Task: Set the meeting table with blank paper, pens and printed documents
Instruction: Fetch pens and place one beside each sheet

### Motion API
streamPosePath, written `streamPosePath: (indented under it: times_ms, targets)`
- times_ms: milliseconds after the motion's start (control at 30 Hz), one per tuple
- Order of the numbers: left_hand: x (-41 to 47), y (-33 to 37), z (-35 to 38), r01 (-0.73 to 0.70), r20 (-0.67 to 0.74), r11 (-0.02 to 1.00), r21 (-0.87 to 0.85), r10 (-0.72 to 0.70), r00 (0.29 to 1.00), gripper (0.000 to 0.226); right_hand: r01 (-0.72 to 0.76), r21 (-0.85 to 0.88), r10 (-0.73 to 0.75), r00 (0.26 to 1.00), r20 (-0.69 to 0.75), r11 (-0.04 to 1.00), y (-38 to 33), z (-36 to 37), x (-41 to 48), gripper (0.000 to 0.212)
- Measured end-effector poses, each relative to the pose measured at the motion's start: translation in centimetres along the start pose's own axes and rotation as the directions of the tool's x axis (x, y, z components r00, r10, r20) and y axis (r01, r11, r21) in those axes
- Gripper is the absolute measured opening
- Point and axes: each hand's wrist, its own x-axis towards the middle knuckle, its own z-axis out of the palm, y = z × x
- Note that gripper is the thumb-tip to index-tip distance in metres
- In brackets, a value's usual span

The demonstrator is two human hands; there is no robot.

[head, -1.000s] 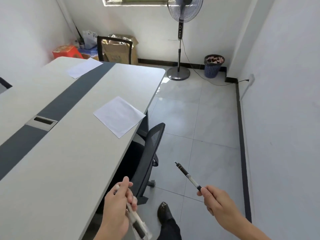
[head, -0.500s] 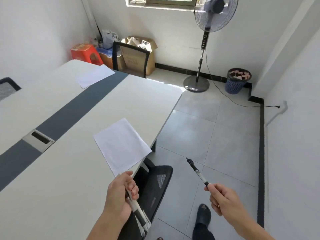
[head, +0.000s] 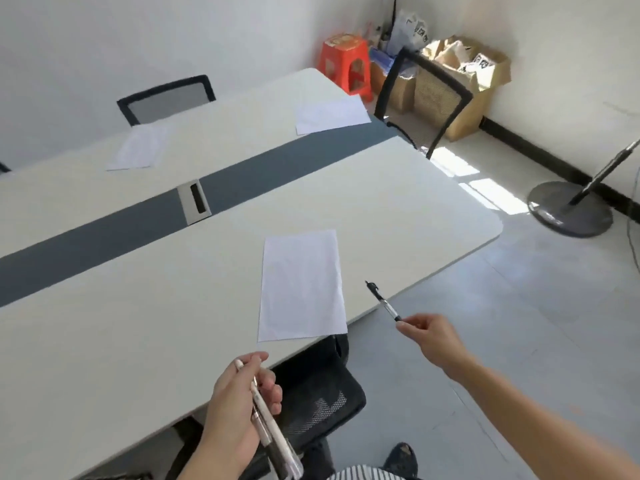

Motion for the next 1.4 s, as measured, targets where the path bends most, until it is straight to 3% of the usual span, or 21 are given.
streamPosePath:
  times_ms: [167, 367, 500, 700, 800, 967, 1133, 1400]
  targets:
    - [-0.1, -0.2, -3.0, -0.003, -0.176, 0.995, -0.101, -0.015, 0.984, 0.029, 0.076, -0.225, -0.082, 0.996, -0.019, 0.971, -4.6, 2.5, 8.7, 0.015]
    - [1.2, 1.7, -7.7, -0.102, -0.313, 0.985, -0.14, 0.053, 0.948, 0.041, 0.012, -0.479, -0.045, 0.997, -0.058, 0.878, -6.5, 7.0, 13.9, 0.021]
    - [3.0, 2.3, -9.6, -0.104, -0.336, 0.982, -0.157, 0.046, 0.941, 0.047, -0.055, -0.592, 0.02, 0.998, -0.067, 0.804, -5.3, 9.3, 15.2, 0.023]
    - [5.8, 3.8, -9.0, -0.082, -0.276, 0.991, -0.105, 0.051, 0.96, 0.048, -0.084, -0.582, 0.049, 0.996, -0.075, 0.809, -5.3, 9.7, 15.2, 0.031]
    - [7.1, 5.0, -7.3, -0.096, -0.222, 0.994, -0.049, 0.083, 0.971, 0.05, -0.033, -0.53, 0.027, 0.999, -0.02, 0.847, -5.6, 8.7, 13.9, 0.036]
    - [9.5, 5.7, -2.2, -0.114, -0.122, 0.992, 0.057, 0.121, 0.985, 0.052, 0.076, -0.352, -0.044, 0.994, 0.099, 0.933, -7.5, 6.4, 8.0, 0.016]
    - [9.9, 5.4, 5.3, -0.099, -0.039, 0.994, 0.044, 0.1, 0.994, 0.047, 0.122, -0.137, -0.086, 0.967, 0.239, 0.983, -7.5, 3.5, 0.5, 0.007]
    - [7.5, 2.5, 17.9, -0.196, 0.118, 0.978, 0.067, 0.188, 0.975, 0.041, 0.012, 0.239, -0.116, 0.896, 0.428, 0.971, -5.0, -4.6, -3.8, 0.025]
